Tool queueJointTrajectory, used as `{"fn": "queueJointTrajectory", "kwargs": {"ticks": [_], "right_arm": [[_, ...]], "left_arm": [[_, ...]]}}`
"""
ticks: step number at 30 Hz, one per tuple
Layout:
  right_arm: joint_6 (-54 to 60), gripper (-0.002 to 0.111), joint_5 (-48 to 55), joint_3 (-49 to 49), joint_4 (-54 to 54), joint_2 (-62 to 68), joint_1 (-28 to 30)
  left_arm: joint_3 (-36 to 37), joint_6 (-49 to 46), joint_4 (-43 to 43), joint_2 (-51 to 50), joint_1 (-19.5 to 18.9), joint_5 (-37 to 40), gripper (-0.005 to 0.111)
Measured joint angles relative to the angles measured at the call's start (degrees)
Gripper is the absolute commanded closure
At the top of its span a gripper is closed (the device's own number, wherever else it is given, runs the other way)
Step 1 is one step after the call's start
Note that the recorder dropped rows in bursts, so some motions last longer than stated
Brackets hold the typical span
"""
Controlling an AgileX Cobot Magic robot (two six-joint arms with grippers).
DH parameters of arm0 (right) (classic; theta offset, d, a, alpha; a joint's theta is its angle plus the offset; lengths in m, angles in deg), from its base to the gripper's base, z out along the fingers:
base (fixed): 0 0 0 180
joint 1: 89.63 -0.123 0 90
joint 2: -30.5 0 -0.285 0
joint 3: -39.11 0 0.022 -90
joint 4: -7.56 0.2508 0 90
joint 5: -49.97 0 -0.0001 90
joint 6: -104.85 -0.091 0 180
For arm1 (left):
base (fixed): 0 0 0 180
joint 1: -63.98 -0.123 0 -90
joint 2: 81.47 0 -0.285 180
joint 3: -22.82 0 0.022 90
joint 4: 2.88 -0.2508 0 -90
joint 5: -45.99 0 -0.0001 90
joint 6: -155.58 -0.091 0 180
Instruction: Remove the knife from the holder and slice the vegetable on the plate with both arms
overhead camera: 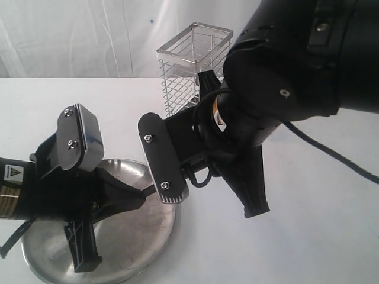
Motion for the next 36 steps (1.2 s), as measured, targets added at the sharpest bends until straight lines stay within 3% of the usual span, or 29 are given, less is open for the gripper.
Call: {"fn": "queueJointTrajectory", "kwargs": {"ticks": [6, 8, 16, 26, 33, 36], "right_arm": [[-2.73, 0.108, 0.91, 0.00, 0.94, -0.40, 0.00], [-3.13, 0.108, 1.34, 0.00, 1.56, -1.13, 0.00], [-5.50, 0.108, 3.59, 0.19, 4.10, -2.08, 0.00], [-16.85, 0.108, 7.72, 1.74, 4.20, -1.63, 0.00], [-43.54, 0.108, 8.28, 1.74, 4.57, -1.29, 0.00], [-51.50, 0.108, 5.41, 2.15, 8.73, -0.76, 0.00]], "left_arm": [[-0.36, -0.77, -1.45, 2.18, 0.00, 1.43, 0.106], [-0.58, -1.03, -1.72, 3.26, 0.00, 2.66, 0.101], [-0.81, -0.96, -1.62, 6.48, 0.18, 8.34, 0.056], [-0.81, -0.57, -0.64, 11.76, 0.18, 15.12, 0.055], [-0.69, 8.11, -0.49, 17.58, 0.08, 22.70, 0.055], [3.08, 12.94, -0.35, 18.60, 0.00, 24.42, 0.055]]}}
